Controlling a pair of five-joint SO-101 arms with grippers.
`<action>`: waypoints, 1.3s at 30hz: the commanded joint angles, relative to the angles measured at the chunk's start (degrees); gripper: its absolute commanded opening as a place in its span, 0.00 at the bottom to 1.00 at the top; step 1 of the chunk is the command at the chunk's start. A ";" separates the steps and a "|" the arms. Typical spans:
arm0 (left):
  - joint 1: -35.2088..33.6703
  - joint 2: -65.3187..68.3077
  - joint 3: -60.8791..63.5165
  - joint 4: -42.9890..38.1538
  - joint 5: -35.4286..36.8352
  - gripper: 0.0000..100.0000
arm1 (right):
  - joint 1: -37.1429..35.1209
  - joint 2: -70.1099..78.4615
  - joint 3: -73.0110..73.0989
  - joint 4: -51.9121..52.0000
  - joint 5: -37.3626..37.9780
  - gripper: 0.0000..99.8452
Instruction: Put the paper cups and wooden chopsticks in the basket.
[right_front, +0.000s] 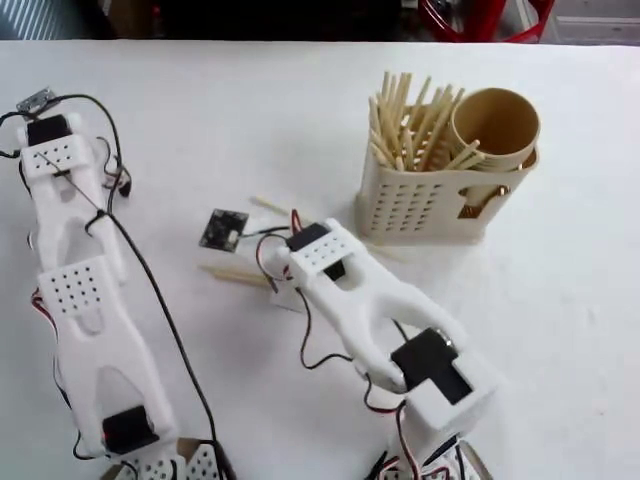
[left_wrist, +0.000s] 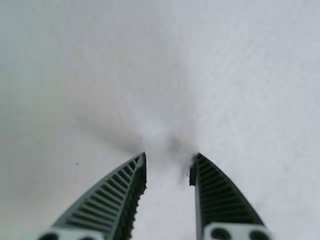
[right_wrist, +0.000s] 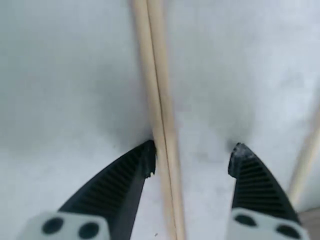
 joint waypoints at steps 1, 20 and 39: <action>-0.13 -0.75 -2.90 -0.26 0.53 0.16 | 0.04 0.84 -0.79 -0.57 0.26 0.24; -0.13 -0.75 -2.90 -0.26 0.53 0.16 | 5.41 -6.99 -1.49 1.10 -7.47 0.02; 0.40 -0.75 -2.73 -0.53 0.53 0.16 | -2.51 -10.33 1.14 -3.12 -9.41 0.22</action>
